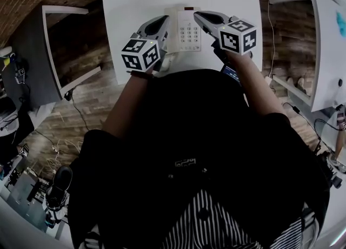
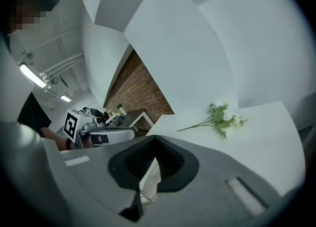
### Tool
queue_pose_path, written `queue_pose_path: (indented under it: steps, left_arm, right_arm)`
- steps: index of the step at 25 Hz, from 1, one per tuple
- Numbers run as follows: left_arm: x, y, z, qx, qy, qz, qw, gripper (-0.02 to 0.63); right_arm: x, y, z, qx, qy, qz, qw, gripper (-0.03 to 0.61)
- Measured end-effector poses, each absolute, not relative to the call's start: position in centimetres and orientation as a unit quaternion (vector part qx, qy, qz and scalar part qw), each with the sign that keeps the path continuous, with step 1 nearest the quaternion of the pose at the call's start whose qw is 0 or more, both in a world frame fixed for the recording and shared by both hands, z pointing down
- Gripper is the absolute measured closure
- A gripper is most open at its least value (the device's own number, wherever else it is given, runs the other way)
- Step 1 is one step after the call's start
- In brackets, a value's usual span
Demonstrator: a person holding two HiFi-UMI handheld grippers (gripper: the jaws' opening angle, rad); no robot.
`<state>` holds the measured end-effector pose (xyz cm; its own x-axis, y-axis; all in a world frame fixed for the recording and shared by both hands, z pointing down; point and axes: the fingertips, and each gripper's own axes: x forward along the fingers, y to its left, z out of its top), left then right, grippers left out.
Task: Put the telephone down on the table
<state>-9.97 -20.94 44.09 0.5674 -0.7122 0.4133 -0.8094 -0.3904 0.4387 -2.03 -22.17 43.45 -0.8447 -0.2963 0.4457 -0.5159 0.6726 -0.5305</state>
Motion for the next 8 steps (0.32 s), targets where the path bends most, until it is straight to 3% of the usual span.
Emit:
queue_pose_path:
  steps: [8]
  left_arm:
    - [-9.5, -20.6, 44.2, 0.829, -0.459, 0.081, 0.309, 0.607]
  right_arm:
    - [-1.5, -22.2, 43.5, 0.225, -0.899, 0.336, 0.167, 0.577]
